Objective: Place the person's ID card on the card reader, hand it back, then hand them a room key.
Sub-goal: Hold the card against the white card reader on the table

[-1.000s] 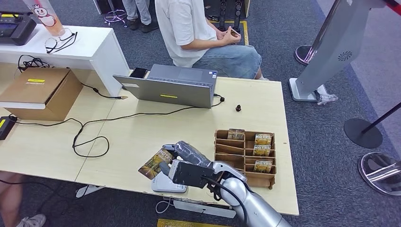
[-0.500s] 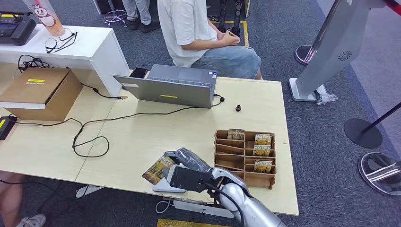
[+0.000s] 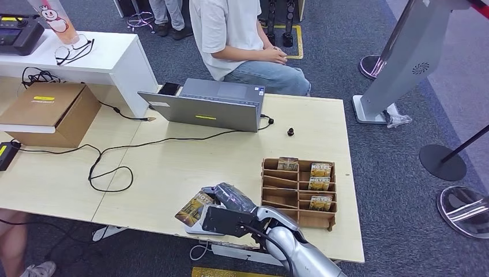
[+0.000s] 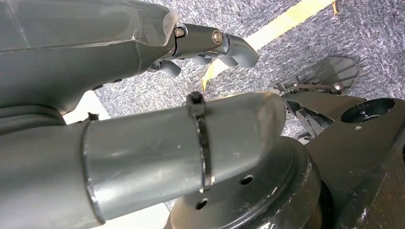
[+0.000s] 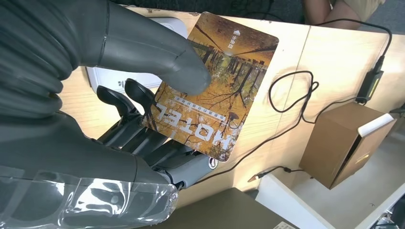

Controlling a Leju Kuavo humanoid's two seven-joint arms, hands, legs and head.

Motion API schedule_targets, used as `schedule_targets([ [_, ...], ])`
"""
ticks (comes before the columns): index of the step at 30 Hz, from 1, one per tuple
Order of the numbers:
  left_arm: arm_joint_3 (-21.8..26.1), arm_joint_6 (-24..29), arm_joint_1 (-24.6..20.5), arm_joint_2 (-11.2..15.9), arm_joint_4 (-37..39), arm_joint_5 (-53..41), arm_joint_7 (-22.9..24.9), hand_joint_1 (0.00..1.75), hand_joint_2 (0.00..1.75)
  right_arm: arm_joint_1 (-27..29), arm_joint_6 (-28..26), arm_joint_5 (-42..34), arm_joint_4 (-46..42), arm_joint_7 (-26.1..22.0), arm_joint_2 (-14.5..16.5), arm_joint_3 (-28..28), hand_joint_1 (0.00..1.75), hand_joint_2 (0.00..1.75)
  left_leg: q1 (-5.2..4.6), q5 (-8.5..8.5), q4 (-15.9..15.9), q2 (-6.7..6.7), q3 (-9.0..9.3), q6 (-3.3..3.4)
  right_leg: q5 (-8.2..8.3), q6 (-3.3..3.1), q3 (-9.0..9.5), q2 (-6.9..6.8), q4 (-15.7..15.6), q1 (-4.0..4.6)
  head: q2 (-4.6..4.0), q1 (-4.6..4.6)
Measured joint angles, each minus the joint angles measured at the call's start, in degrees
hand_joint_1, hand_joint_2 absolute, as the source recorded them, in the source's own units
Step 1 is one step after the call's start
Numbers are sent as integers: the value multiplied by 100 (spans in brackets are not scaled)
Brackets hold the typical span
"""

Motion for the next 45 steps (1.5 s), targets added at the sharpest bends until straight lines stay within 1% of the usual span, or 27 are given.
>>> schedule_targets([
  [8,-8,0,-3,0,2,-1,8,0,0,-1,-9,39,21,51,0,18,175,175,0,0,0,0,0,0,0,0,0,0,0,0,0,0],
  [15,-107,13,-49,10,26,-4,54,0,0,-26,-20,142,135,174,20,155,175,175,0,0,0,-1,-1,0,0,0,0,-1,0,0,0,0],
  [24,-144,47,-91,63,146,146,67,0,0,-167,-102,320,722,262,210,377,175,175,0,0,0,0,-1,0,0,0,1,0,1,0,0,-1],
  [33,-192,54,-88,103,250,274,68,0,0,-279,-222,339,1298,280,403,549,175,175,0,0,0,-1,-2,0,0,0,0,-1,0,0,0,-1],
  [38,-245,70,-88,111,285,359,99,0,0,-297,-330,459,1471,325,483,625,175,175,0,0,0,-1,-2,0,0,0,0,-1,0,0,0,0],
  [45,-323,70,-87,111,286,502,156,0,0,-355,-572,611,1685,509,558,703,175,175,0,0,0,-1,-2,0,0,0,0,-1,0,0,0,-1],
])
